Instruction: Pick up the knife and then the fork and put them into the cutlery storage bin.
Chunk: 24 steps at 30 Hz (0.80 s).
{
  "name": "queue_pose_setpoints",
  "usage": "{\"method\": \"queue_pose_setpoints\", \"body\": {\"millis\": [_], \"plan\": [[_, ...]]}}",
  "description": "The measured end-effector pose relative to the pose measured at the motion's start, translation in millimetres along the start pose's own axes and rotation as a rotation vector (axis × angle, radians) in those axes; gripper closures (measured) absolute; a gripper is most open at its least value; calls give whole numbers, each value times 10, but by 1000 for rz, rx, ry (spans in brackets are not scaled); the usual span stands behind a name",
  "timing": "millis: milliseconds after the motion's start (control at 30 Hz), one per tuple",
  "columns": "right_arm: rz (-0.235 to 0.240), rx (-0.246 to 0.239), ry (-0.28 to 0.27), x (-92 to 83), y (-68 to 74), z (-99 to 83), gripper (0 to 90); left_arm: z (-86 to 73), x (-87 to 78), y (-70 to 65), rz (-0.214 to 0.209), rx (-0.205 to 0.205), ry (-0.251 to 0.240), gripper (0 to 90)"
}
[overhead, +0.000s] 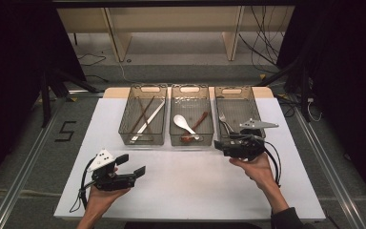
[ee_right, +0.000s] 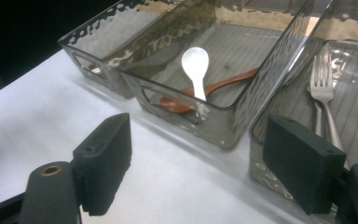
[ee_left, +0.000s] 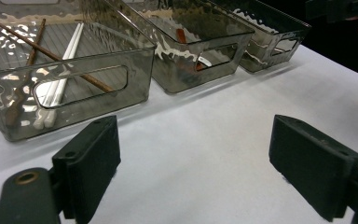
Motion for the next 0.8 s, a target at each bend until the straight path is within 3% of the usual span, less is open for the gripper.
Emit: {"method": "queue_pose_setpoints", "body": {"millis": [433,800], "plan": [[39,-31,-44,-140,112,-224,239,-10,-1,-27,-20,7,4,159],[42,-59,-67,-235,136,-421,239,-3,7,-69,-43,10,5,159]]}}
Point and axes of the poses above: each handheld gripper's, and its own axes: x roughly forward along the jaws, z roughly out of its top, y roughly to its left, the point moved 8 cm from there along x, roughly forward along the jaws, and after that the axes turned 15 degrees about x, right-handed, at the moved point
